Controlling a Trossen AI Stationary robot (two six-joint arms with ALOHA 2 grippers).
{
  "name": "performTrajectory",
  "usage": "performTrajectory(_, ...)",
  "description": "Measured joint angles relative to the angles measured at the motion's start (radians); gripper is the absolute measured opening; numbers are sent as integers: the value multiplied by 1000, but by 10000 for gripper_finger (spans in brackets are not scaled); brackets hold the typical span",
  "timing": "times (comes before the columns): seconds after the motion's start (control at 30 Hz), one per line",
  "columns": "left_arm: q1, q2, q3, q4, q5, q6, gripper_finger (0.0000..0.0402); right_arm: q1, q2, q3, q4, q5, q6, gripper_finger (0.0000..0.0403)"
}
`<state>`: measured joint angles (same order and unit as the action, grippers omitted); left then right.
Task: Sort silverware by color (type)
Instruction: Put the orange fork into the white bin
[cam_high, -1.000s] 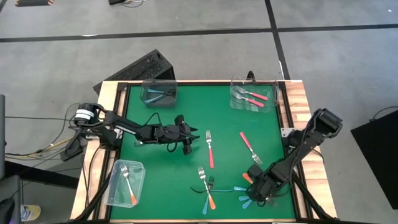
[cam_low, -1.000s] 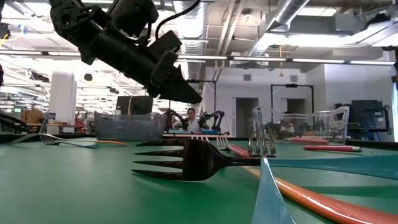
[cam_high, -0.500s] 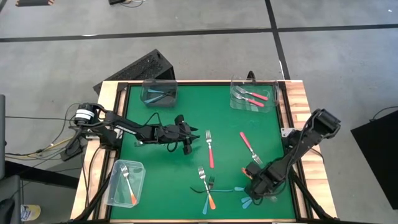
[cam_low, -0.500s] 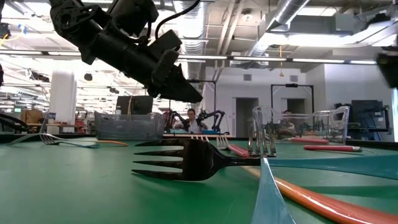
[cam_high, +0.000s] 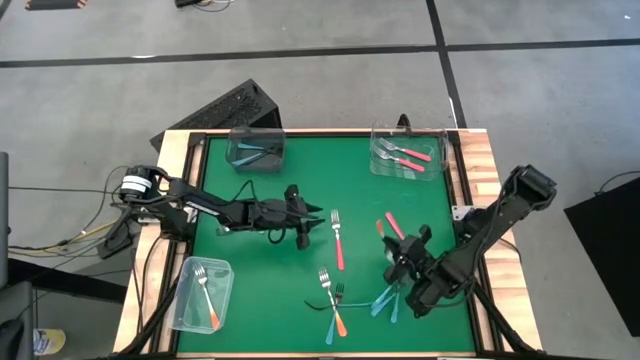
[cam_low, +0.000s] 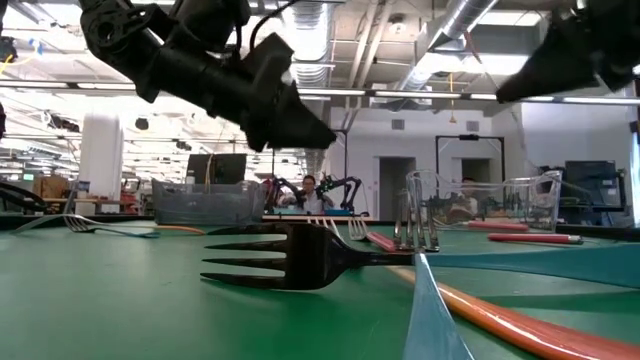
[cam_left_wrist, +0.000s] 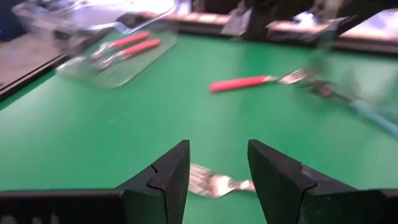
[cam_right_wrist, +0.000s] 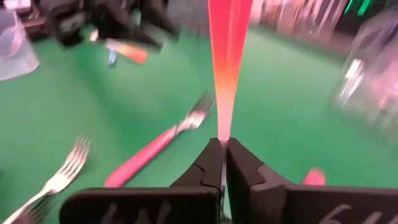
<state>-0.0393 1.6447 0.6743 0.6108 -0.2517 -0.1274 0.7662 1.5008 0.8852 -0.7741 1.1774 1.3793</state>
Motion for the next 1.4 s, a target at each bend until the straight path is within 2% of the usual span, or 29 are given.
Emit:
performTrajectory(0.17, -4, 4, 0, 114, 71, 8, 148, -40, 13, 0, 55, 151, -141, 21)
performTrajectory(0.37, -4, 11, 16, 210, 128, 95, 148, -95, 9, 0, 283, 166, -412, 20)
performTrajectory(0.53, -20, 11, 91, 192, 188, 167, 148, -151, 9, 0, 544, 58, -714, 20)
performTrajectory(0.7, -31, 42, 151, 154, 193, 216, 148, -208, -5, 2, 798, -88, -992, 20)
performTrajectory(0.87, -31, 64, 167, 123, 203, 214, 148, -230, -23, 2, 956, -160, -1217, 20)
performTrajectory(1.1, -33, 72, 170, 144, 282, 210, 148, -268, -33, 1, 1109, -303, -1376, 20)
performTrajectory(1.4, -40, 69, 169, 146, 396, 194, 148, -282, -34, 1, 1101, -317, -1430, 20)
